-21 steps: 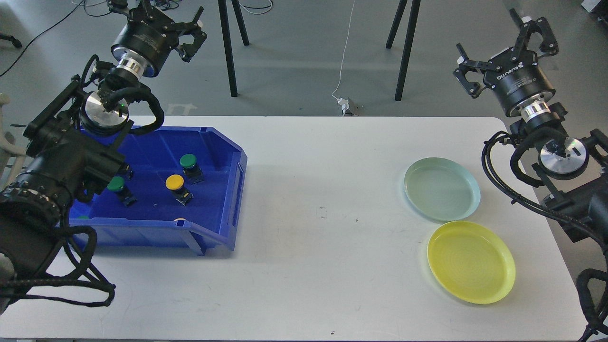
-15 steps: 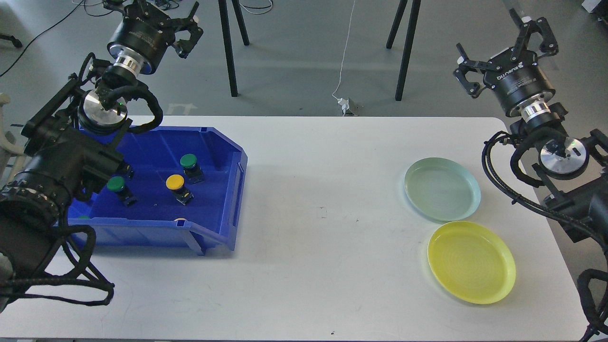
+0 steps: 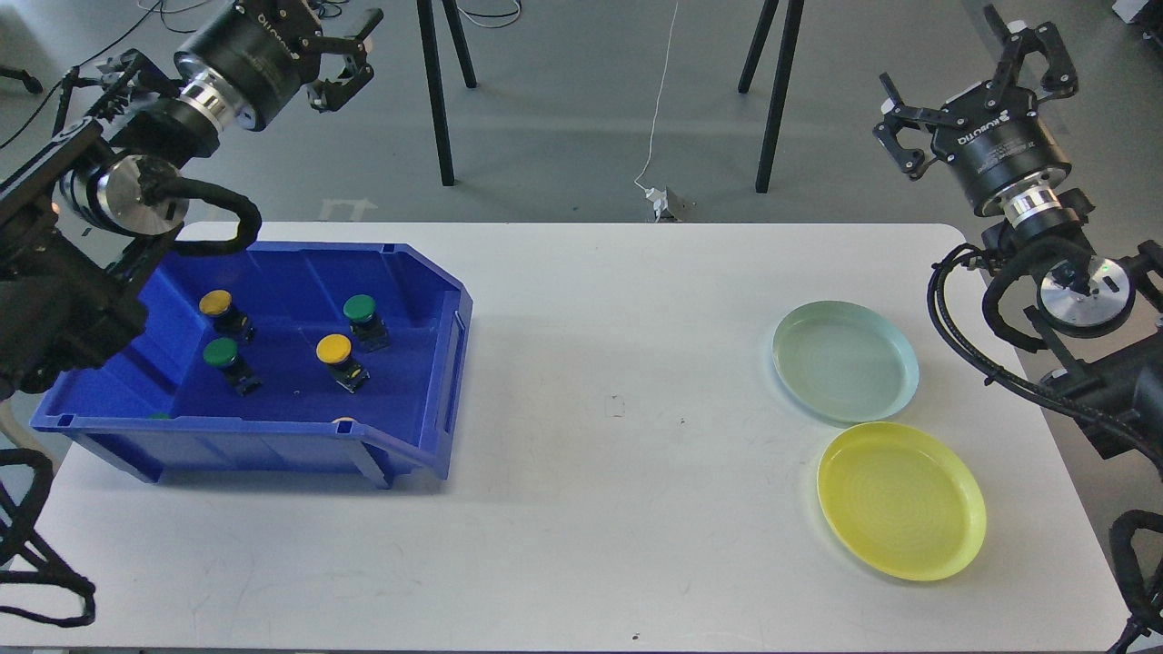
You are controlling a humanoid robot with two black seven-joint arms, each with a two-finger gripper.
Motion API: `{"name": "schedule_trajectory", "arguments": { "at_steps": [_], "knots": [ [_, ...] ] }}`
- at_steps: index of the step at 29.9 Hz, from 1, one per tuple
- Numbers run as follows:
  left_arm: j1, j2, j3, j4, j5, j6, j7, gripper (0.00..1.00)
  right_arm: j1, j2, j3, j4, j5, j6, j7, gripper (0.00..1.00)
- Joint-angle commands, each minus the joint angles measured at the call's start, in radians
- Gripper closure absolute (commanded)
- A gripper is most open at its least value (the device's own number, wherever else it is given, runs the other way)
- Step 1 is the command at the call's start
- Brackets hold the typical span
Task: Pass button and place on color plate
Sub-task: 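Swing the left arm over the blue bin, then lower the left gripper onto the green button nearest the robot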
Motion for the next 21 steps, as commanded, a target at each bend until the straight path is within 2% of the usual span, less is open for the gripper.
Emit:
{"name": "schedule_trajectory", "arguments": {
  "at_steps": [1,6,14,15,19,21],
  "knots": [
    [0.03,0.142,0.037,-0.136,0.222,0.0,0.001,0.03,-0.005,0.0,-0.001,-0.001,0.001,0.0,0.0,0.0],
    [0.069,0.297,0.081,-0.304,0.642,0.002,0.001,0.04,-0.008,0.0,0.001,-0.002,-0.001,0.0,0.0,0.0],
    [0.118,0.375,0.126,-0.302,1.132,0.003,-0.004,0.1,-0.018,-0.019,0.001,-0.007,-0.001,0.0,0.002,0.0],
    [0.121,0.377,0.132,-0.296,1.177,0.006,-0.01,0.11,-0.019,-0.022,0.001,-0.008,-0.001,0.0,0.002,0.0],
    [0.162,0.395,0.181,-0.22,1.304,0.011,-0.086,0.13,-0.019,-0.025,0.001,-0.01,-0.001,0.0,0.002,0.0],
    [0.168,0.4,0.201,-0.2,1.339,0.013,-0.1,0.13,-0.021,-0.025,0.001,-0.01,-0.001,0.0,0.002,0.0]
  ]
}}
